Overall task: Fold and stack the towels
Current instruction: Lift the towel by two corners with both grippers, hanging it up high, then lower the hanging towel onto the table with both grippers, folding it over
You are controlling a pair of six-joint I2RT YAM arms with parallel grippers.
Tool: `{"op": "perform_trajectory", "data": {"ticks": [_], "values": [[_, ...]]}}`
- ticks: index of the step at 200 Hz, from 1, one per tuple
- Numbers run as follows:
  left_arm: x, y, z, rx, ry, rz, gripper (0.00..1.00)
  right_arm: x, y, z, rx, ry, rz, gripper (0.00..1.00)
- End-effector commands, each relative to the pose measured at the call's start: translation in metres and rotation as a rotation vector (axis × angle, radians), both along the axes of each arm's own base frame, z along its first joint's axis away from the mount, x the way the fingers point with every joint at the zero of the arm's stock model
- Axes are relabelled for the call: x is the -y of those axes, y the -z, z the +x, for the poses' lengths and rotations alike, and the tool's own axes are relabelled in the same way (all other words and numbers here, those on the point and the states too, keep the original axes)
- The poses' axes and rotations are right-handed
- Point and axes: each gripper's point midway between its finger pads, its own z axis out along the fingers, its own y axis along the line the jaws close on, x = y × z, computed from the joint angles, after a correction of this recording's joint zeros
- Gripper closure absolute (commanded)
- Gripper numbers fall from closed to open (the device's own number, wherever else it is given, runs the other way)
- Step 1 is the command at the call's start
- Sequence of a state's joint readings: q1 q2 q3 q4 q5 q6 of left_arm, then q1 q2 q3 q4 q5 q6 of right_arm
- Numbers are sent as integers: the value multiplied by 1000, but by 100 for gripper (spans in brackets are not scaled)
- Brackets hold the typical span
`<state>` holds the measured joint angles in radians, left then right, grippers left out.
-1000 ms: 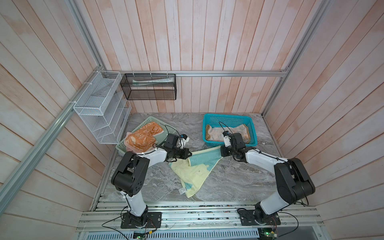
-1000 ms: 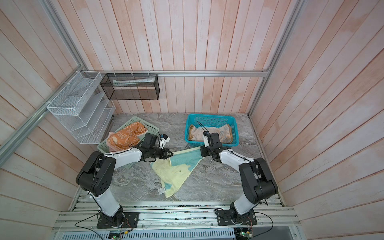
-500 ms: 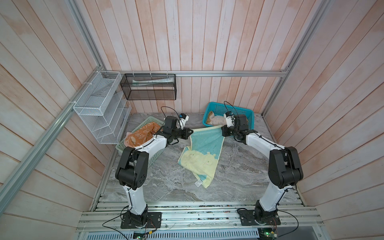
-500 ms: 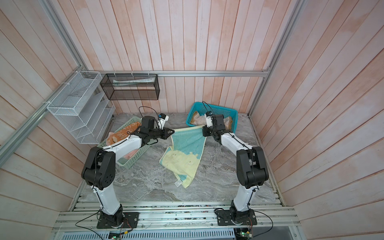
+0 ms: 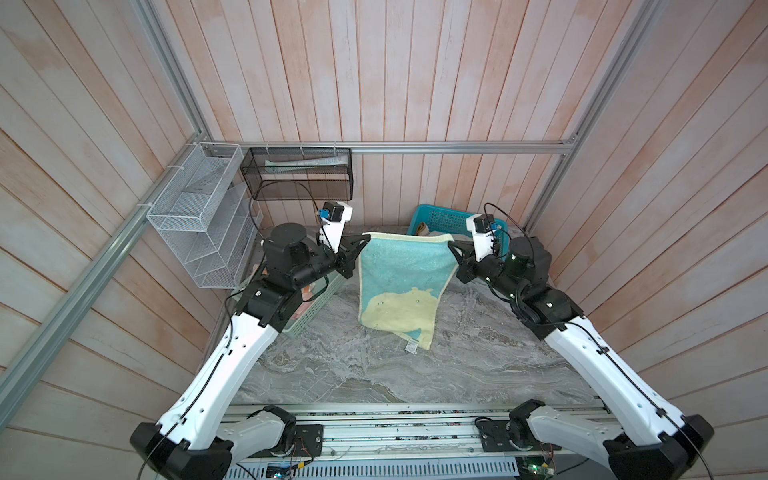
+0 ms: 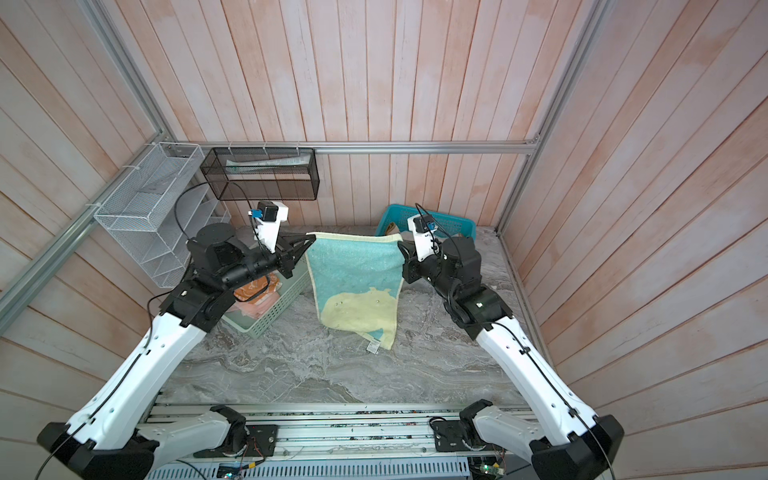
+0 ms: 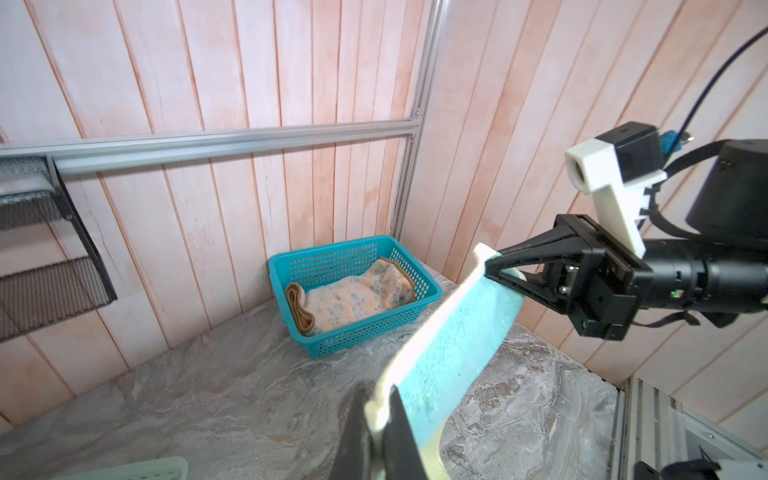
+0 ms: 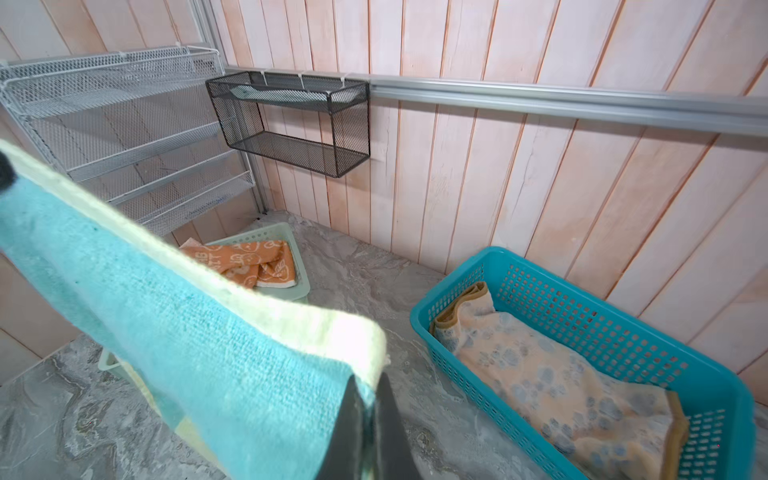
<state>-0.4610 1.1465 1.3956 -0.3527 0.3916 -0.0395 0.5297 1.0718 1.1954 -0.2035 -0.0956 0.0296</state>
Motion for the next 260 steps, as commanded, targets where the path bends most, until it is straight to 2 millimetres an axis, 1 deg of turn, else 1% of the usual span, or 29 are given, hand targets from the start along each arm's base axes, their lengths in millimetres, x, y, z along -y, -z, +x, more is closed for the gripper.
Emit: {"op": "perform_trajectory", "data": {"ticks": [1, 17, 26, 36, 48, 53, 59, 67, 90, 93, 108, 122, 129, 144, 159, 167, 175, 190, 208, 226, 236, 245, 248, 260], "values": [[-17, -17, -25, -7, -54, 52, 100, 18, -16, -22, -24, 78, -27, 100], [-22, -27, -36, -33, -53, 38, 100, 22, -36, -35, -15, 90, 1, 100], [-23, -31, -40, -47, -50, 27, 100, 24, -45, -35, -18, 97, 12, 100], [-23, -32, -39, -69, -53, 23, 100, 24, -54, -32, -24, 107, 8, 100], [-22, -32, -32, -87, -66, 27, 100, 17, -54, -21, -62, 104, -33, 100], [-24, -32, -27, -96, -75, 29, 100, 12, -51, -15, -78, 92, -56, 100], [-27, -27, -15, -118, -89, 37, 100, 7, -49, -6, -96, 81, -76, 100], [-32, -21, 2, -178, -95, 6, 100, 2, -39, 11, -140, 73, -97, 100], [-40, 7, 52, -253, -93, -14, 100, 1, -8, 65, -235, 71, -90, 100], [-39, 12, 57, -260, -89, -14, 100, 3, 0, 74, -254, 75, -90, 100], [-41, 34, 90, -293, -79, -32, 100, 7, 27, 109, -315, 88, -52, 100], [-43, 62, 123, -338, -75, -39, 100, 11, 55, 138, -361, 82, -11, 100], [-42, 77, 137, -355, -72, -33, 100, 12, 70, 151, -374, 79, -1, 100], [-39, 107, 164, -371, -81, -9, 100, 6, 102, 173, -391, 56, 7, 100], [-37, 133, 185, -377, -88, 12, 100, 0, 132, 190, -407, 44, -9, 100], [-36, 146, 192, -378, -92, 20, 100, -3, 147, 196, -424, 37, -14, 100], [-37, 157, 198, -377, -100, 26, 100, -6, 159, 198, -437, 19, -33, 100], [-38, 172, 201, -374, -109, 28, 100, -10, 177, 198, -446, 9, -65, 100], [-38, 186, 195, -365, -96, 49, 100, -13, 183, 188, -421, -7, -104, 100], [-38, 197, 182, -378, -87, 50, 100, -14, 185, 170, -386, -24, -135, 100], [-37, 203, 173, -386, -81, 50, 100, -12, 190, 157, -377, -34, -146, 100], [-35, 216, 162, -407, -76, 56, 100, -11, 197, 145, -373, -36, -149, 100], [-33, 217, 158, -408, -73, 56, 100, -10, 199, 142, -375, -35, -149, 100], [-28, 235, 142, -443, -65, 62, 100, -6, 209, 129, -391, -27, -143, 100]]}}
